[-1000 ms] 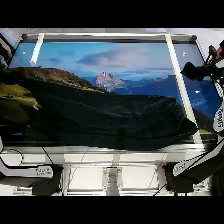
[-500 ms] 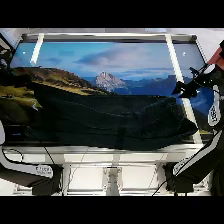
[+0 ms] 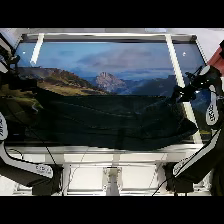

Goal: Fold the clothes and pants, and hang the long-sleeved shirts on hangers.

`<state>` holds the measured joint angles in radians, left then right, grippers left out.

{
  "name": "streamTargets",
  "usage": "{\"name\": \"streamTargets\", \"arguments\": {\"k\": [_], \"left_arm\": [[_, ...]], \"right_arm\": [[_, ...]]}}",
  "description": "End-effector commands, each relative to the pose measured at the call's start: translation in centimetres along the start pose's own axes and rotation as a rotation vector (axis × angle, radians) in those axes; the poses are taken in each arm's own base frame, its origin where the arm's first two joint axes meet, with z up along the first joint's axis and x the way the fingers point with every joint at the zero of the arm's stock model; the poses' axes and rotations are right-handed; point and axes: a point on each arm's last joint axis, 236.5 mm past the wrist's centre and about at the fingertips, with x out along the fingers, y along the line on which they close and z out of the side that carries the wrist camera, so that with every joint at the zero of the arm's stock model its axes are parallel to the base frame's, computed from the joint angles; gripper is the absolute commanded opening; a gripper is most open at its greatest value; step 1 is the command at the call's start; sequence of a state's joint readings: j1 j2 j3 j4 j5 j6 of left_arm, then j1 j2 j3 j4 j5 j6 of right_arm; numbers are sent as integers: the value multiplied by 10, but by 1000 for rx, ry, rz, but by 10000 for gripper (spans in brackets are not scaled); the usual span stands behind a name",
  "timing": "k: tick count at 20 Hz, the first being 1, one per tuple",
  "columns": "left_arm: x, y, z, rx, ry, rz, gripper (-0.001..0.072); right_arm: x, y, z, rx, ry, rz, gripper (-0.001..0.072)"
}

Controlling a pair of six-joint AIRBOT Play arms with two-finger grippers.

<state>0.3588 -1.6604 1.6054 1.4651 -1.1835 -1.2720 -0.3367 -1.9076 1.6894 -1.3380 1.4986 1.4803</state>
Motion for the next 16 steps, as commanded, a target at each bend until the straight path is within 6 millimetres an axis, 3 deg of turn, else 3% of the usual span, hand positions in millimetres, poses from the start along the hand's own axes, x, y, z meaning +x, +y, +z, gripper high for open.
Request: {"name": "streamTargets", "arguments": {"k": [1,5,11,16], "left_arm": [[2,-2,-2,8,9,-3,23],[2,-2,-2,26,11,-4,22],[19,-6,-38,37,169,-53,21],[22,-5,-22,25,101,-50,22]], "right_arm": [[13,16,10,-37,-43,-4,391],[16,26,18,-33,-76,21,30],[2,51,67,31,-286,136,22],[-12,58,100,76,-435,183,21]]}}
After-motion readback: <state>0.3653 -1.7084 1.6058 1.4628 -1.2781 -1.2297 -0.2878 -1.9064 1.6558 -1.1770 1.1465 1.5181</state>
